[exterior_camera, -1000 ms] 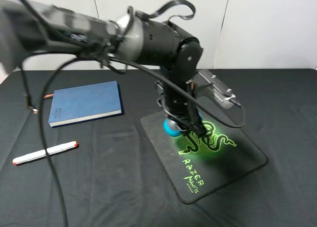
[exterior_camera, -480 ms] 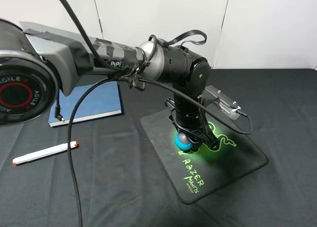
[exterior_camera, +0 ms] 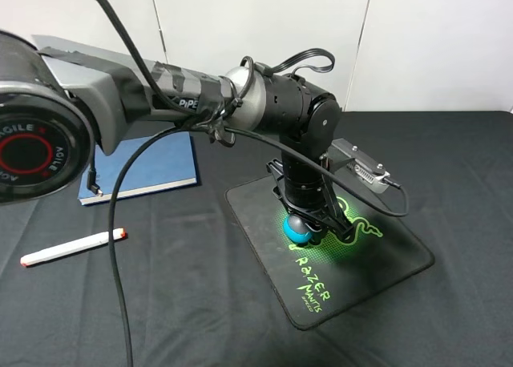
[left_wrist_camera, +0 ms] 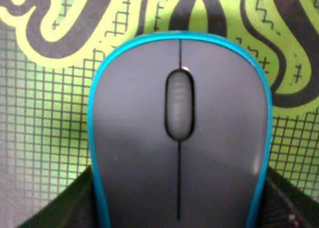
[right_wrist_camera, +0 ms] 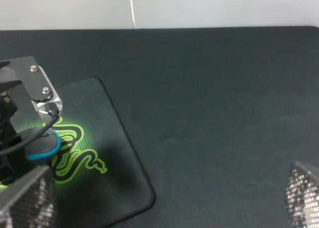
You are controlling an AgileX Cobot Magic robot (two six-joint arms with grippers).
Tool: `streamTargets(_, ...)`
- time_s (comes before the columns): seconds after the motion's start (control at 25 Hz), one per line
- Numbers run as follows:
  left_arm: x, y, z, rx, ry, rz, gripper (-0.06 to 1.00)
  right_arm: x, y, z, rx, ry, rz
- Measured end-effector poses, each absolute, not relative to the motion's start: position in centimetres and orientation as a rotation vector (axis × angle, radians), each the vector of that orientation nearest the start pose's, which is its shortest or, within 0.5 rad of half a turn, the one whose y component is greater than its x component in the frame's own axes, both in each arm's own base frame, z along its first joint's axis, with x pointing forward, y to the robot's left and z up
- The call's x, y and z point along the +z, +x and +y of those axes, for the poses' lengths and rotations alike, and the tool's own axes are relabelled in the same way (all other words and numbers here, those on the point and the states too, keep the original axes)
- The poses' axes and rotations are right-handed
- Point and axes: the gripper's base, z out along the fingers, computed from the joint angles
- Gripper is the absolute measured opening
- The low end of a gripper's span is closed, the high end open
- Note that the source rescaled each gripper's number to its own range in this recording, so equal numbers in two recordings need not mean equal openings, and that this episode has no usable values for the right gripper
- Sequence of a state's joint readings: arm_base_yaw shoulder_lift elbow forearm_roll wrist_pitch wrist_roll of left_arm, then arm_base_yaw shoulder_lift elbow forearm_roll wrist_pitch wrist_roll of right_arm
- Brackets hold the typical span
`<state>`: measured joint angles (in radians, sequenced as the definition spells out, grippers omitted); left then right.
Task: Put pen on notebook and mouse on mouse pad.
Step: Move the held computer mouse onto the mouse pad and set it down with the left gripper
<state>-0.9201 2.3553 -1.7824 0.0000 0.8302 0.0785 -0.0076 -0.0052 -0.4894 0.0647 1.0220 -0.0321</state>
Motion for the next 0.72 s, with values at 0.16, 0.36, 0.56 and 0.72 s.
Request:
streamTargets(0.16,11.0,29.1,-38.4,-0.160,1.380,2.559,0.89,27.8,-0.3,0.5,0.053,-0.024,2.010)
streamTargets(0.36,11.0,29.0,-38.3,-0.161,1.382,2.573,0.99,27.8,-0.3,0.5,0.053,-0.023,2.010)
streamTargets(0.56,11.2,28.9,-38.1,-0.145,1.394,2.597,1.00,27.8,-0.3,0.5,0.053,-0.023,2.010)
streamTargets(0.72,13.2,28.7,-37.8,-0.147,1.390,2.587,1.00,27.8,-0.3,0.5,0.053,-0.023,2.010)
